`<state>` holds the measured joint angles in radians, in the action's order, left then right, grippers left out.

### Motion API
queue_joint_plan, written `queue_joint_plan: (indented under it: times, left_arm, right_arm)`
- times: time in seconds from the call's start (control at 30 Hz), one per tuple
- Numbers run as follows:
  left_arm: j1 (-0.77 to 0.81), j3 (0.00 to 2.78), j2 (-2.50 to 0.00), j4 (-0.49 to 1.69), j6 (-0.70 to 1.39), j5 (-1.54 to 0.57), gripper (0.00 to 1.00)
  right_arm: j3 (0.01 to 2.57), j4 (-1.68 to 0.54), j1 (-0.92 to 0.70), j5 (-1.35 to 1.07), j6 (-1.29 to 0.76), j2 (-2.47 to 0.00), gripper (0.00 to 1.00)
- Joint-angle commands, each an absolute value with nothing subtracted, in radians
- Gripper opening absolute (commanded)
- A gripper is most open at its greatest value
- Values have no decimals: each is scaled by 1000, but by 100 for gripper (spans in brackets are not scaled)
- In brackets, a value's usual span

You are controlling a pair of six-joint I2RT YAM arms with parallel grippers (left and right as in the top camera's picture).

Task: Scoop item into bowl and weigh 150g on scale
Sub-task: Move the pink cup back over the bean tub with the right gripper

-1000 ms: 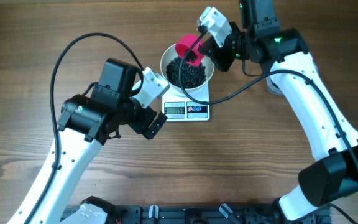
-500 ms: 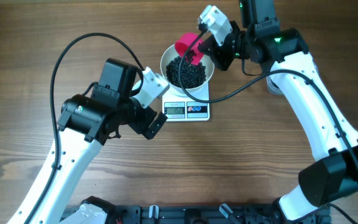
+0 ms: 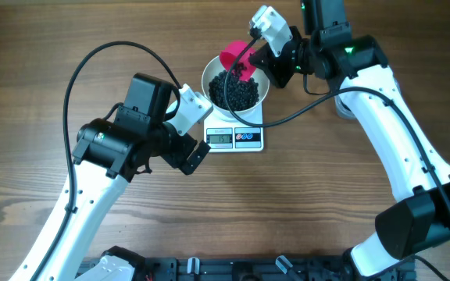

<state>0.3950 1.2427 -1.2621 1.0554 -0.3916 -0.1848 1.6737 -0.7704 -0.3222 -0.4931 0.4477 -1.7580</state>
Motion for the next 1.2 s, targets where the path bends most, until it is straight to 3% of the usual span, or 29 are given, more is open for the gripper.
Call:
queue_joint_plan:
  times: [0.0,0.17,0.3,0.43,0.63,0.93,1.17]
  left_arm:
    - [389,1237,-1257,1056,-412,-198,100]
    - [389,1237,-1257,1056,-412,-198,100]
    - [389,1237,-1257,1056,-412,-198,100]
    - [389,1237,-1257,1056,-412,-198,100]
    - [389,1237,-1257,1056,-412,-198,100]
    - [389,1237,-1257,1056,-412,-198,100]
    - [389,1237,-1257,1056,-412,-198,100]
  right_arm:
    - [1691,-744,-292,-591,328,-1777,4]
    - [1691,-720,-100,-923,202,-1777,4]
    - [1691,-729,44,-934,85,-1758,4]
    - [1691,-857,152,-580,68,-1650,4]
    - [1691,-1097,162,-27,-7,-1563,4]
    - [1687,-1111,93,287,1,-1622,4]
    - [1687,-1093,30,381,60,-1685,4]
